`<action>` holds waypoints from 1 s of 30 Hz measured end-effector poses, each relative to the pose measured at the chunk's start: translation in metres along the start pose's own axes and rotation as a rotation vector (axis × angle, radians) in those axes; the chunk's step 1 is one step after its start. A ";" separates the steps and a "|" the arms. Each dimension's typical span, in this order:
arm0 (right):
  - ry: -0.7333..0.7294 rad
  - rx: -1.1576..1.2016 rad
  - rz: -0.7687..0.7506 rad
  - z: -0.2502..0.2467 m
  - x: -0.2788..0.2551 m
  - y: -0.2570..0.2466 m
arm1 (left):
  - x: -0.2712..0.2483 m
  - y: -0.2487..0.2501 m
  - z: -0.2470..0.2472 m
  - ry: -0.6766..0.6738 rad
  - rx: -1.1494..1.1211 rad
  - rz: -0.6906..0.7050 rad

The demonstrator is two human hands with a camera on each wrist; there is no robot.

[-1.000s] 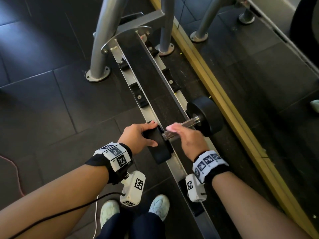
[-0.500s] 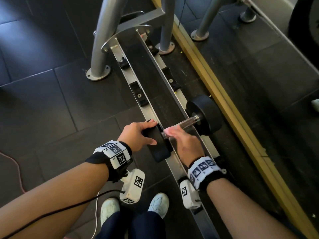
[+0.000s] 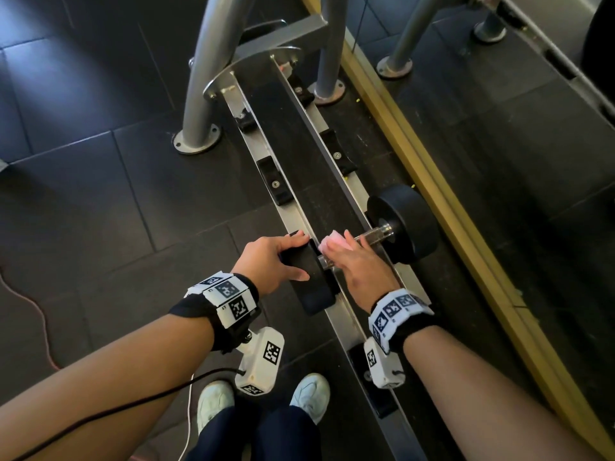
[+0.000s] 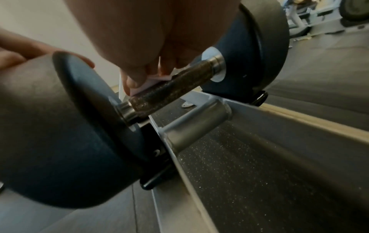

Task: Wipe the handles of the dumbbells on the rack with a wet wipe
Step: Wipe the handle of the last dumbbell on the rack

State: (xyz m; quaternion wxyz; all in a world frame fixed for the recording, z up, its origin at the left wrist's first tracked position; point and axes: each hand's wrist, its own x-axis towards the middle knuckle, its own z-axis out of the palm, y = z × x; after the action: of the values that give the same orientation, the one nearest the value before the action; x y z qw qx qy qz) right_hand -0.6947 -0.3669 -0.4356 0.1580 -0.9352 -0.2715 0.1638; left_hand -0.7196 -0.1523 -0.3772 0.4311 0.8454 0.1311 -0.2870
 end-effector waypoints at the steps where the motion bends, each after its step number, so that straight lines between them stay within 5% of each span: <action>1: -0.005 -0.038 -0.037 0.000 -0.004 0.002 | 0.000 0.000 0.000 -0.002 -0.002 0.002; 5: -0.026 0.016 -0.083 -0.014 -0.014 0.009 | 0.001 0.000 0.001 0.005 -0.023 0.002; 9: 0.277 0.236 0.021 -0.027 -0.007 0.006 | 0.002 -0.002 0.001 0.004 -0.054 0.005; 14: -0.043 -0.053 -0.096 -0.009 -0.011 -0.005 | 0.003 -0.003 0.002 0.012 -0.035 0.010; 19: -0.098 -0.206 -0.046 -0.010 -0.039 0.013 | 0.003 -0.002 0.000 -0.006 -0.033 0.000; 25: 0.255 0.007 0.000 -0.017 -0.031 0.010 | 0.002 -0.001 0.001 0.000 -0.031 0.004; 30: 0.242 0.081 -0.068 -0.006 -0.021 -0.011 | 0.002 -0.001 0.001 -0.009 -0.010 0.002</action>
State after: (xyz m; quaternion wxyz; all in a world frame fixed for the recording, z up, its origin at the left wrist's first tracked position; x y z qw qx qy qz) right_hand -0.7139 -0.3710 -0.4211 0.2326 -0.9312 -0.2752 0.0552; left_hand -0.7187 -0.1524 -0.3788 0.4361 0.8421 0.1295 -0.2898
